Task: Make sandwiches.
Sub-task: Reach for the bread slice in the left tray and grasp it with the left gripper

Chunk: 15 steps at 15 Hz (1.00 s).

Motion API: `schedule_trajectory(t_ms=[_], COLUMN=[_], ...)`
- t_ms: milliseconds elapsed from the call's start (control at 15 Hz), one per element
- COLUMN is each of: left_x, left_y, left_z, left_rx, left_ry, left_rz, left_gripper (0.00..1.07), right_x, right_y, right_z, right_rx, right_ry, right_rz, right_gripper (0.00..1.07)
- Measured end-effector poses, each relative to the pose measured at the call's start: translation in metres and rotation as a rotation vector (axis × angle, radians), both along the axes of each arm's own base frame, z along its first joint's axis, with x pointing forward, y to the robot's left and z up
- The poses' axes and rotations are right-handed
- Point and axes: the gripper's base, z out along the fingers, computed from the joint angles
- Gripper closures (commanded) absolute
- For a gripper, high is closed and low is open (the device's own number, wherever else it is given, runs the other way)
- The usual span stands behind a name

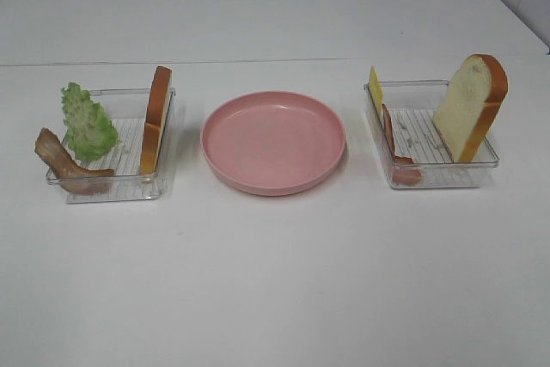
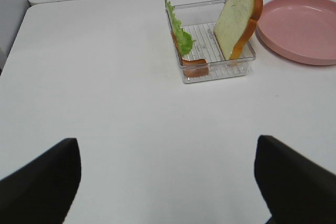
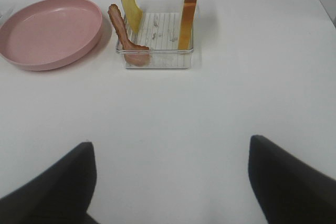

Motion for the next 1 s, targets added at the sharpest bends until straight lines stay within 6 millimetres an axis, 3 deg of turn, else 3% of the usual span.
schedule_trajectory(t_ms=[1000], left_x=[0.0], left_y=[0.0], left_z=[0.0], left_rx=[0.0], left_ry=[0.0], left_rz=[0.0], left_gripper=[0.22], right_x=[0.0], right_y=[0.0], right_z=[0.0], right_rx=[0.0], right_ry=[0.0], right_rz=[0.0], right_gripper=[0.31])
